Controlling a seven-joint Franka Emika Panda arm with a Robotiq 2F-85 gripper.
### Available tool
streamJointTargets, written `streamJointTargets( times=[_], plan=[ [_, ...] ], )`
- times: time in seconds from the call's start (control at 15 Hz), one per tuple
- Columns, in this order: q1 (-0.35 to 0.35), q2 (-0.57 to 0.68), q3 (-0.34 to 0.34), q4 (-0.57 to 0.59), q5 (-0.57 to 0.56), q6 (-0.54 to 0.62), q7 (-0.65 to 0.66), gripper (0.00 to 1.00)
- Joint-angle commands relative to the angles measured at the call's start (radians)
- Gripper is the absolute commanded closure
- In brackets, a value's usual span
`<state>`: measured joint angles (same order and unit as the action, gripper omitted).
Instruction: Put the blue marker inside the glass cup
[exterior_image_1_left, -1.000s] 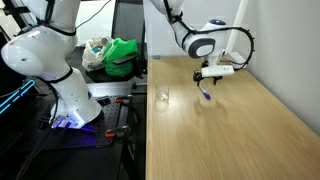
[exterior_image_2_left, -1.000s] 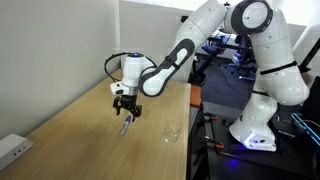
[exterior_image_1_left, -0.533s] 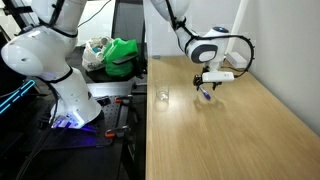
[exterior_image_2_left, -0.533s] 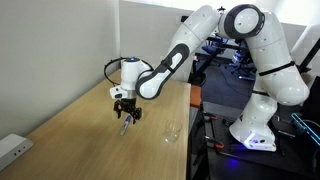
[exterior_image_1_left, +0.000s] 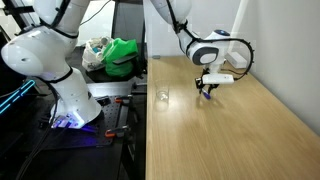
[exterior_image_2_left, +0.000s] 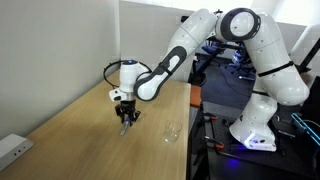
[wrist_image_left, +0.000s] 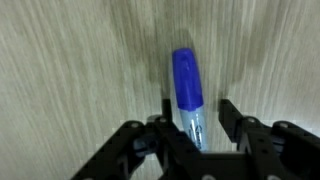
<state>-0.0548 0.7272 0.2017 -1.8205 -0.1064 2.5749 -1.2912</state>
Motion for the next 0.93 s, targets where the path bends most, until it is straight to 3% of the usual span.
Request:
streamJointTargets(
  times=[0.0,0.2,0.27,0.87],
  plan=[
    [0.016,0.010,-0.015,0.037,-0.019,-0.045,0.006,0.77],
    [0.012,0.007,-0.008,0.038,-0.014,-0.051,0.000,0.99],
    [0.011,0.006,-0.007,0.038,-0.013,-0.051,-0.001,0.94],
    [-0.094,-0.030,0.116,-0.005,0.095,-0.024,-0.135,0.94]
  ],
)
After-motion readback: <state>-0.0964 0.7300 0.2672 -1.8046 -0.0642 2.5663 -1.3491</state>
